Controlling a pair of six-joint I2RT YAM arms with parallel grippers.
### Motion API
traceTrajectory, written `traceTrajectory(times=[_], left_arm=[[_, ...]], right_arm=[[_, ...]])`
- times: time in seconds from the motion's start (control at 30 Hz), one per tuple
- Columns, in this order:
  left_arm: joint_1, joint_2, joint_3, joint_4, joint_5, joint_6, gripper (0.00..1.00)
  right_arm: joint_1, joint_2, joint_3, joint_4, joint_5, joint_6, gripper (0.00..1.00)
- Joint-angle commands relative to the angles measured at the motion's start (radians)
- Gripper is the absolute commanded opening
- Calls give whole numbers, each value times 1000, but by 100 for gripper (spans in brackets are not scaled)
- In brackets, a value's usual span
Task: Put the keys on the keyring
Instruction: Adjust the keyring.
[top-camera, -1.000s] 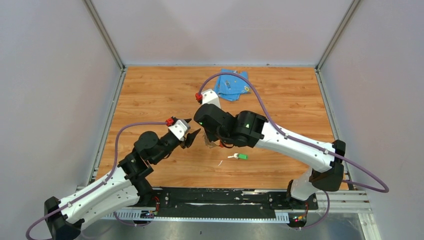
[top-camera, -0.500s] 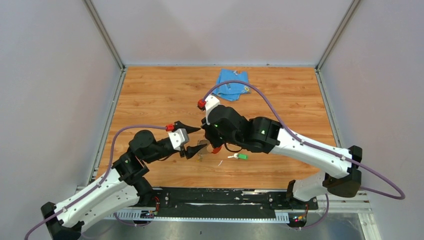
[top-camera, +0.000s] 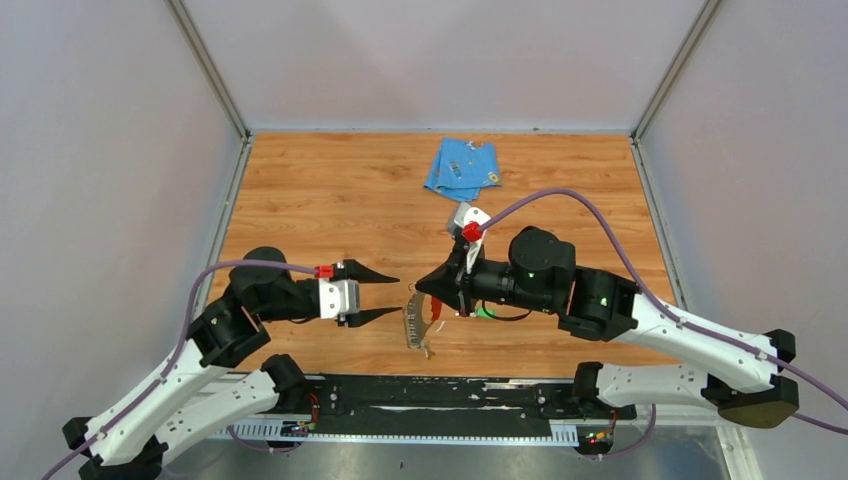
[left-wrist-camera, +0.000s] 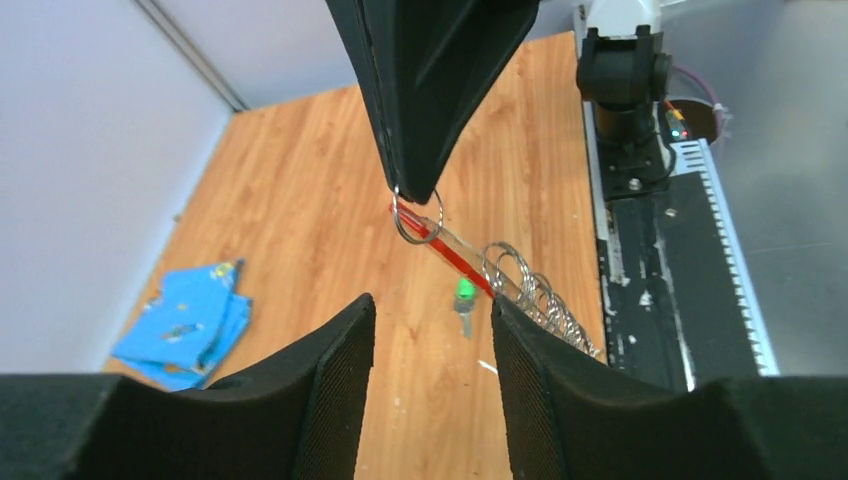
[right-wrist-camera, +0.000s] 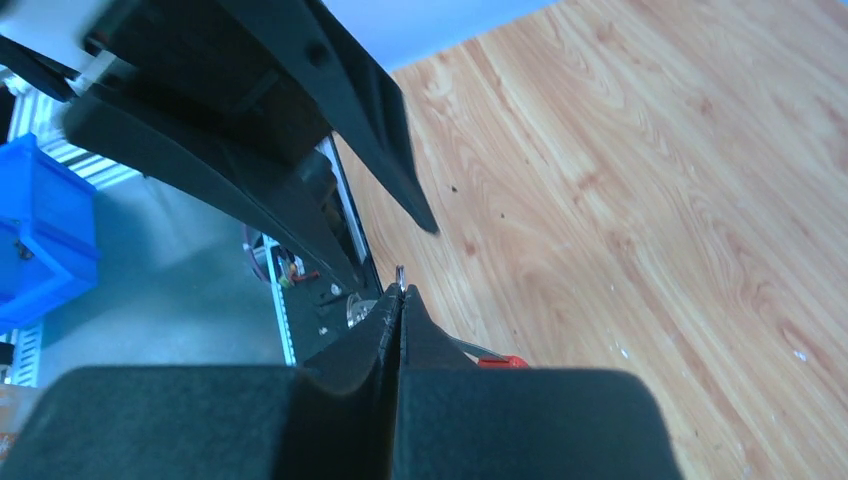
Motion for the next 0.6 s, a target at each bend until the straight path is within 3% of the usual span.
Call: traceTrajectory(times=[0.0,0.23,0.4,0.57], left_arm=[[4,59,-10,6,33,-139,53],[4,43,-141,262,82,-374,61],[4,39,-150,264,102,-344,59],[4,-6,-174,293,-36,-279,56]], right_arm=[[-10,-22,-16,116,-44,-19,0],[-10,-80,-62,210,-108,-50,0],[-10,-117,-105,281,-120,-53,0],[-14,-120,-105,317,-185,-49,0]])
